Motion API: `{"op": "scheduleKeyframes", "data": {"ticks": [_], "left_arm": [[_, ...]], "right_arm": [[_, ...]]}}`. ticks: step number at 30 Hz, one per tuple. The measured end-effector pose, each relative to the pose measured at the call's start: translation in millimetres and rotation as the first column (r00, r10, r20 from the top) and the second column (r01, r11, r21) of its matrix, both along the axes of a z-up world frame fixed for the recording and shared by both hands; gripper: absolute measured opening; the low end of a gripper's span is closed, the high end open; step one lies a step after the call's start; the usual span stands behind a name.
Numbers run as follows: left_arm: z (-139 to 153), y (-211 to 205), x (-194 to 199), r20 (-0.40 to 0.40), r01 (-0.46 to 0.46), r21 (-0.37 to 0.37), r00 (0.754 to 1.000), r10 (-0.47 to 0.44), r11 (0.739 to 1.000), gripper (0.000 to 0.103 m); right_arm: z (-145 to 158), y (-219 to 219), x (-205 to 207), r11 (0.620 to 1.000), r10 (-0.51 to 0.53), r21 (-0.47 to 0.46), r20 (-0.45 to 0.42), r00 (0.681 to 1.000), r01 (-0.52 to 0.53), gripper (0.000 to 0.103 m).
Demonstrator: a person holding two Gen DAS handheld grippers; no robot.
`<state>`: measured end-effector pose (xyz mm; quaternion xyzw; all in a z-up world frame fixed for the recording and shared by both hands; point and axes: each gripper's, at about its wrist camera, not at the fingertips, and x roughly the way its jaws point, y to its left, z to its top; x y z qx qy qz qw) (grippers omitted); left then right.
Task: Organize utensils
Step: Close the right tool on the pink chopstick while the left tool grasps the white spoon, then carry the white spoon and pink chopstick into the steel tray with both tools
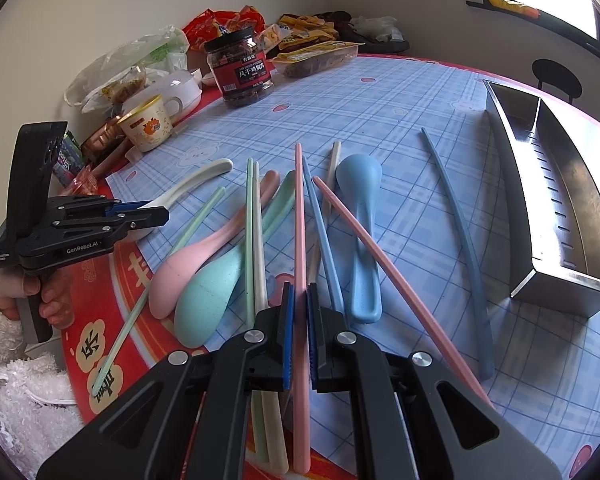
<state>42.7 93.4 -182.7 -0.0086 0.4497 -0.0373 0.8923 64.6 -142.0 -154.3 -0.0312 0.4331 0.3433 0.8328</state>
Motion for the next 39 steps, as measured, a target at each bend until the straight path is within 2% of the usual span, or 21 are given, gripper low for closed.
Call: {"op": "scheduleKeyframes", "data": {"ticks": [6, 16, 21, 25, 29, 34, 39], "left_arm": [[-3.1, 12.9, -6.2, 0.044, -0.034, -0.116, 0.998, 0.039, 0.993, 0.018], [7.9, 20.6, -22.0, 0.14, -0.097, -0.143, 0.983, 0.117, 0.985, 0.018], [9.9, 31.5, -25.7, 0.153, -0.126, -0.192, 0.976, 0.156, 0.973, 0.018], [10.7, 40.4, -24.1, 0.141, -0.146, -0.212, 0.974, 0.179, 0.966, 0.018], [12.0, 42.6, -21.0, 0.102, -0.148, -0.208, 0.98, 0.172, 0.967, 0.018], [33.7, 29.7, -17.1, 0.139, -0.111, -0.15, 0.981, 0.132, 0.982, 0.018], [57.4, 4.9, 7.0, 0.168, -0.065, -0.131, 0.982, 0.087, 0.989, 0.018]], "right_arm": [[-1.5, 1.0, 2.0, 1.0, -0.005, -0.001, -0.012, 1.0, 0.005, 0.007], [3.9, -15.2, 4.2, 0.994, -0.031, 0.104, -0.006, 0.999, 0.032, 0.006], [5.6, -13.6, 3.1, 0.994, -0.031, 0.101, 0.006, 1.0, 0.03, 0.006], [6.6, -25.1, 5.9, 0.987, -0.063, 0.145, -0.007, 0.998, 0.064, 0.006], [7.5, -41.2, 11.8, 0.974, -0.108, 0.196, -0.052, 0.993, 0.116, 0.006], [7.8, -65.9, 17.9, 0.943, -0.132, 0.293, -0.112, 0.985, 0.159, 0.006], [26.9, -87.9, 35.8, 0.935, -0.184, 0.295, -0.063, 0.981, 0.195, 0.006]]}}
